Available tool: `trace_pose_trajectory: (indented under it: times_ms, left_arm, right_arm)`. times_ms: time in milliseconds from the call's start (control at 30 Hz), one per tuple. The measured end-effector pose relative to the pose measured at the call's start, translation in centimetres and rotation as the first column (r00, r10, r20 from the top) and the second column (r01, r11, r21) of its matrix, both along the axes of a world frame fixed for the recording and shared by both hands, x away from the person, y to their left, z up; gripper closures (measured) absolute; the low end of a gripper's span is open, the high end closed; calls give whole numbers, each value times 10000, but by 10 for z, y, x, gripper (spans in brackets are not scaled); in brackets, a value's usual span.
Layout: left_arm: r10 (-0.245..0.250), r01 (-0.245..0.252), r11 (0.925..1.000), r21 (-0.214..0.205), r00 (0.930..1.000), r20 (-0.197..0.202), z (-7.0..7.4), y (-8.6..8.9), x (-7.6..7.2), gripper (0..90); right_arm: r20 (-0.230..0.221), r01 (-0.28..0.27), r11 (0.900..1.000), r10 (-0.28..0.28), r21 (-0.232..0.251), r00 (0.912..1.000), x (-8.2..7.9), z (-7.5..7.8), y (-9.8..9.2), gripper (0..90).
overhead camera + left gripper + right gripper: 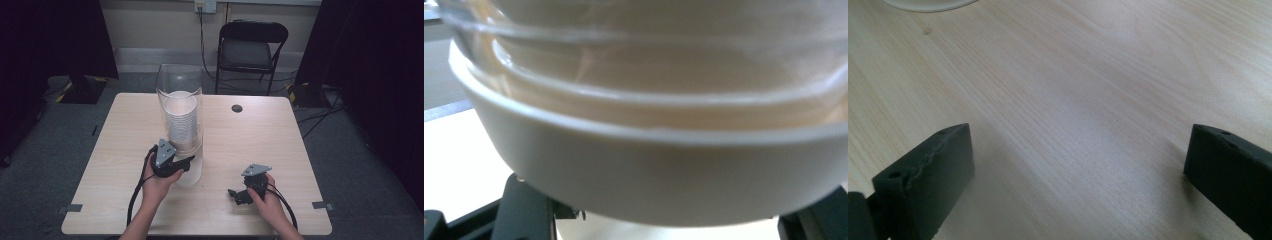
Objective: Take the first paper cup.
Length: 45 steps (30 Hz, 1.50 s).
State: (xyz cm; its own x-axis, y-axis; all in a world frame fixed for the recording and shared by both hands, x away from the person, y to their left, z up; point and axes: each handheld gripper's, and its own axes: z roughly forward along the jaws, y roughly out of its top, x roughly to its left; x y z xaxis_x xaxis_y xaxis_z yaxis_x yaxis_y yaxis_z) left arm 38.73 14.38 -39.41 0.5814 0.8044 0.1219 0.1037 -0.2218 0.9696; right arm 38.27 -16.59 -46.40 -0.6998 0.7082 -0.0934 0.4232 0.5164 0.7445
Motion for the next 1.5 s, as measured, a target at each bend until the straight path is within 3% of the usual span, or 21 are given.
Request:
trace_pose_trajectory:
  times_ms: [367, 467, 500, 533, 633, 667, 900, 933, 1200, 1233, 1300, 1367, 1400, 1433, 1467, 1500]
  left_arm:
    - [101, -100, 9999, 45, 9999, -64, 0, -1, -1, 358]
    - [116, -116, 9997, -213, 9999, 11, -2, -3, -2, 358]
    - [185, -186, 9998, 92, 9998, 104, -2, -1, -2, 358]
    - [192, -190, 9997, -127, 9997, 157, -4, -3, -3, 358]
    - [248, -246, 9997, -94, 9995, 203, -5, -3, -4, 359]
    - [285, -283, 9992, -284, 9996, 72, -5, -4, -4, 359]
    - [338, -337, 9994, -71, 9993, 166, -5, -4, -3, 360]
    - [364, -361, 9991, -222, 9992, 132, -6, -4, -4, 361]
    - [553, -547, 9983, -221, 9982, 248, -9, -5, -5, 364]
    - [560, -553, 9977, -396, 9983, 181, -10, -7, -5, 365]
    - [526, -520, 9982, -289, 9984, 209, -11, -6, -6, 366]
    - [674, -676, 9977, -23, 9963, -534, -18, -9, -5, 369]
    - [713, -642, 9951, 748, 9927, -974, -29, -7, -3, 374]
    - [884, -717, 9920, 1044, 9822, -1655, -42, -8, -2, 373]
    - [941, -526, 9851, 1638, 9617, -2573, -57, -11, -2, 372]
    - [638, -247, 9891, 1453, 9605, -2710, -71, -13, -5, 371]
  right_arm:
    - [-3, 0, 10000, 0, 1, 10000, 0, 0, 0, 0]
    - [0, -1, 10000, 1, -1, 10000, 0, 0, 0, 0]
    - [7, 11, 10000, -11, -9, 10000, 0, 0, 0, 0]
    - [5, 11, 10000, -11, -9, 10000, 0, 0, 0, 0]
    - [8, 8, 10000, -7, -10, 10000, 0, 0, 0, 0]
    - [9, 8, 10000, -8, -10, 10000, 0, 0, 0, 0]
    - [0, 3, 10000, -3, -4, 10000, 0, 0, 0, 0]
    - [3, 11, 10000, -11, -6, 10000, 0, 0, 0, 0]
    - [3, 29, 10000, -29, -5, 10000, 0, 0, 0, 0]
    - [3, 29, 10000, -29, -5, 10000, 0, 0, 0, 0]
    - [6, 28, 10000, -28, -7, 10000, 0, 0, 0, 0]
    - [9, 22, 10000, -22, -8, 10000, 0, 0, 0, 0]
    - [5, 30, 10000, -30, -7, 10000, 0, 0, 0, 0]
    - [1, 22, 10000, -22, -1, 10000, 0, 0, 0, 0]
    - [8, 20, 10000, -20, -1, 10000, 0, 0, 0, 0]
    - [6, -2, 10000, 2, 3, 10000, 0, 0, 0, 0]
